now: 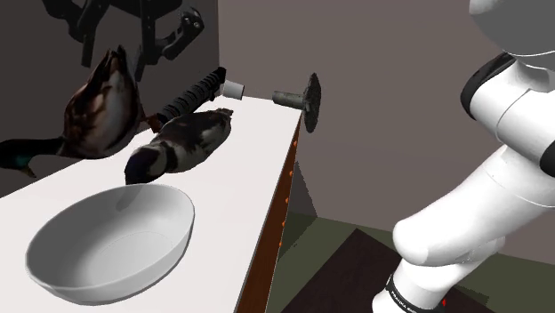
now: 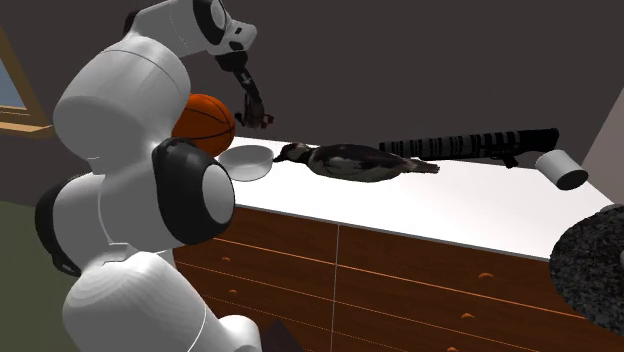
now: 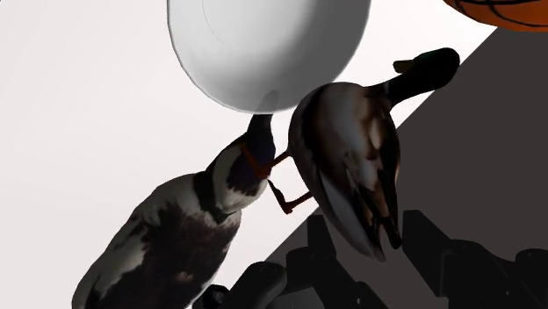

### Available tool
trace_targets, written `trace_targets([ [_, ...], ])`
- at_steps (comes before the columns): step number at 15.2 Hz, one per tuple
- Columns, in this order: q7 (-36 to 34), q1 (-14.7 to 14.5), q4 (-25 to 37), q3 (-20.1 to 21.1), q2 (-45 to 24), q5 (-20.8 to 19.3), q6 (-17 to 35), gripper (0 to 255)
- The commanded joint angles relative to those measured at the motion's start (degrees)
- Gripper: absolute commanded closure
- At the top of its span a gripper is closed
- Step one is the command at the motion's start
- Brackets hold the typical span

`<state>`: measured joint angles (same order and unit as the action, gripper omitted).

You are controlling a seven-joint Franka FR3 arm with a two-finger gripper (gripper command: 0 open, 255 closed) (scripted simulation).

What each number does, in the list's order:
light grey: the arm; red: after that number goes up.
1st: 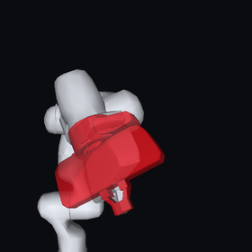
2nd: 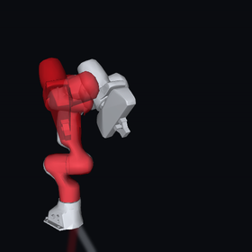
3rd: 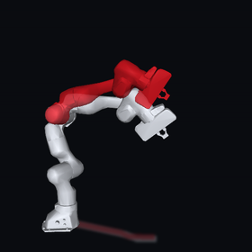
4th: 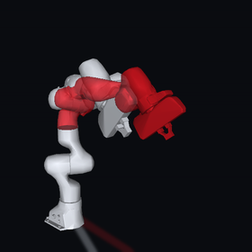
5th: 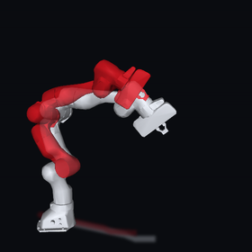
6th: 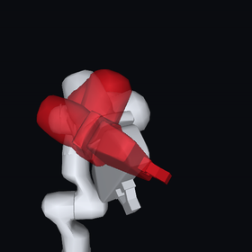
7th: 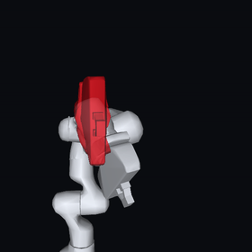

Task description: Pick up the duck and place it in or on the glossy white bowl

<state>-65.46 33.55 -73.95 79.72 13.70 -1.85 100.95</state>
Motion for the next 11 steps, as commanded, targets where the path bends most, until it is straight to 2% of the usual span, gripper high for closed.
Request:
trace_targets([
  [1, -0.1, -3.4, -2.6, -3.5, 0.6, 0.5, 1.8, 255],
  [5, 0.8, -8.7, -8.4, -9.7, 3.1, 2.8, 5.5, 255],
  [11, 1.7, -13.0, -15.9, -14.7, 6.2, 5.6, 10.5, 255],
])
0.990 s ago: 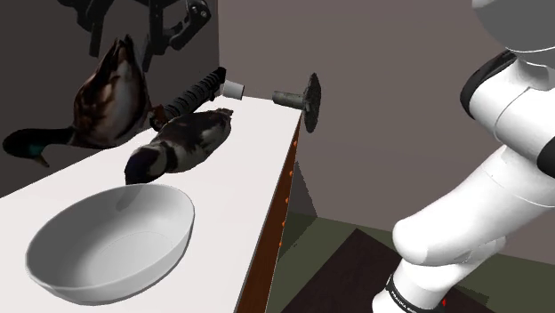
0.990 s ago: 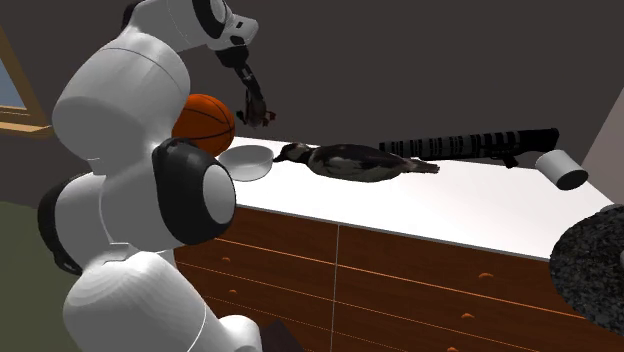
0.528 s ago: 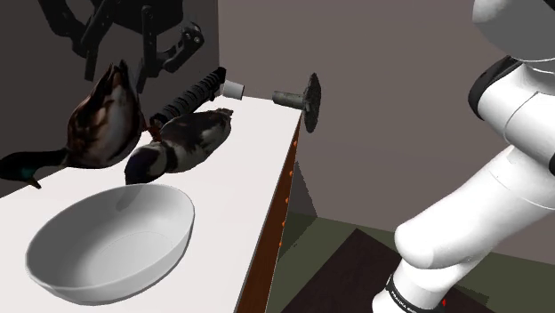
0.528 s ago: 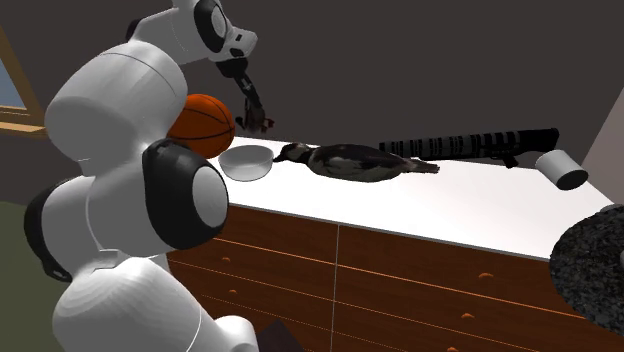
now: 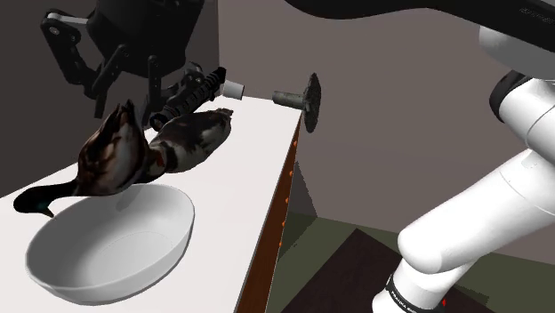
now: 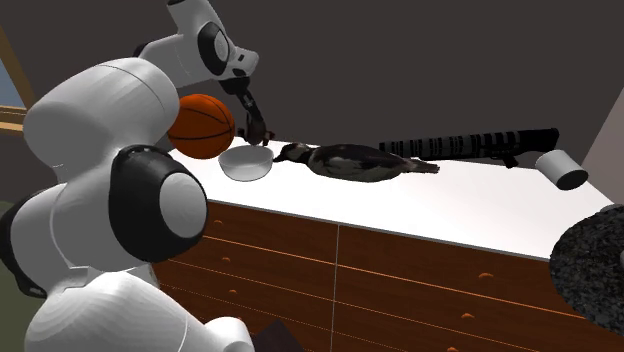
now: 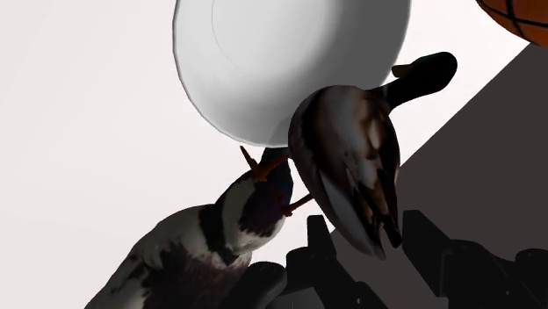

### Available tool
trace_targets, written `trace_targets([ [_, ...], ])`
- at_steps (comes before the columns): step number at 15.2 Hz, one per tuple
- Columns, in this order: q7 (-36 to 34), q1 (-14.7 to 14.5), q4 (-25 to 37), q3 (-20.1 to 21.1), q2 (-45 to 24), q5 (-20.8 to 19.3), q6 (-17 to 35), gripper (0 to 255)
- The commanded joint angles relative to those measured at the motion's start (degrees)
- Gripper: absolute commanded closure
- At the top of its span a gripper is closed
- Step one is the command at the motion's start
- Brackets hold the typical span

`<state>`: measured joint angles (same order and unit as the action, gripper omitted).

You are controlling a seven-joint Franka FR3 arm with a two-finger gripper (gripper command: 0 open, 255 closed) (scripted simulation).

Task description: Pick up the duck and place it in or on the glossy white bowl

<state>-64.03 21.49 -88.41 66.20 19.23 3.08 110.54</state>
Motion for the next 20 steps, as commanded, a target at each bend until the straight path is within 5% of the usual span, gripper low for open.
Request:
trace_targets([
  [1, 0.4, -1.5, -2.6, -1.7, 1.1, 1.0, 1.7, 255],
  [6, 0.8, -3.5, -8.0, -3.5, 3.0, 2.5, 5.7, 255],
  [14, 0.8, -3.5, -8.0, -3.5, 3.0, 2.5, 5.7, 255],
  [15, 0.8, -3.5, -8.1, -3.5, 3.0, 2.5, 5.7, 0],
  [20, 0.8, -3.5, -8.1, -3.5, 3.0, 2.5, 5.7, 0],
])
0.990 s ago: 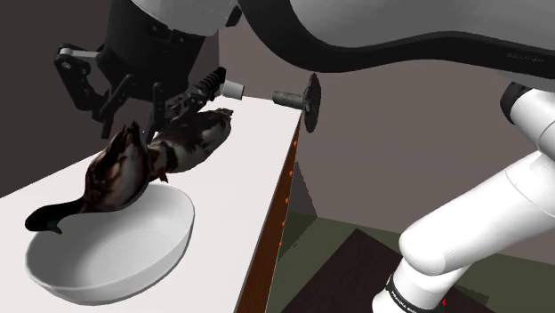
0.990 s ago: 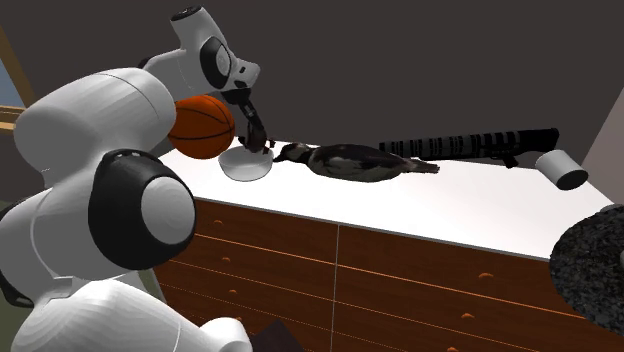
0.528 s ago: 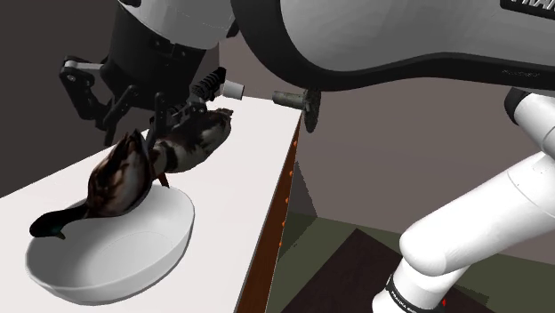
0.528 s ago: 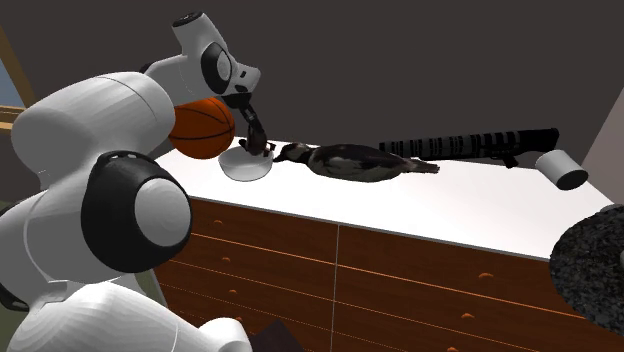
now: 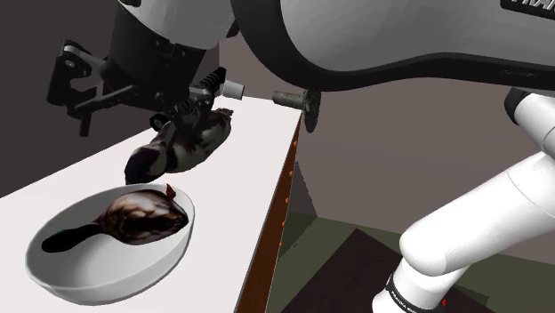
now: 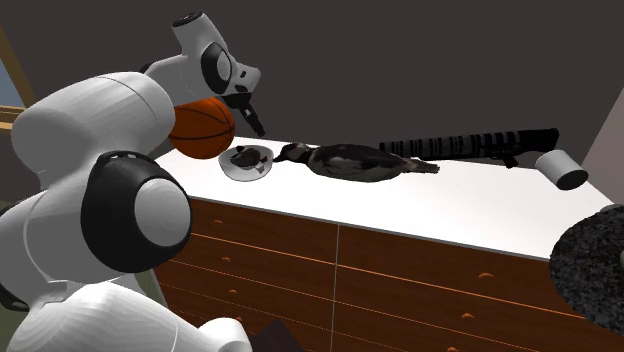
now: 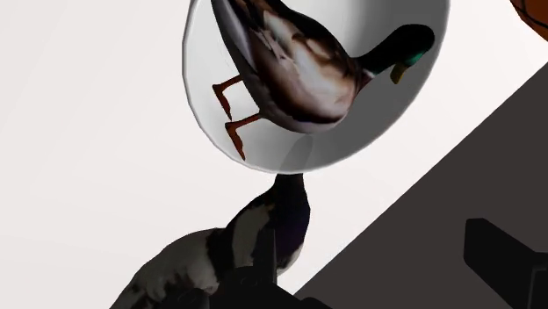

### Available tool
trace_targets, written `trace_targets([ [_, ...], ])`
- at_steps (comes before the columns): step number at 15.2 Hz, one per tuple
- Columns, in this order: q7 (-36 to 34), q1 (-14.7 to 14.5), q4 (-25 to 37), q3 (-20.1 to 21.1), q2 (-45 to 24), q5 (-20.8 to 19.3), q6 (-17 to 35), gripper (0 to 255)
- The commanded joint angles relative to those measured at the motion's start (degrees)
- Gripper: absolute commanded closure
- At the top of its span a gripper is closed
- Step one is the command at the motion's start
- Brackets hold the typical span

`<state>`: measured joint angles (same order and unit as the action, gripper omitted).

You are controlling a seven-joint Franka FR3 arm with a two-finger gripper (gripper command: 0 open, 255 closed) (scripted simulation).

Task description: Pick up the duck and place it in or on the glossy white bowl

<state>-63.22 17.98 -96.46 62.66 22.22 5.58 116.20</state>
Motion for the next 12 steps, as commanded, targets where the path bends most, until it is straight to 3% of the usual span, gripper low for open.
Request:
trace_targets([
  [1, 0.3, -0.8, 1.1, -1.1, 0.6, 0.5, -1.7, 0],
  [4, 0.8, -2.4, 4.8, -3.7, 1.9, 1.4, -6.7, 0],
  [12, 0.8, -2.5, 4.8, -3.7, 1.9, 1.4, -6.7, 0],
])
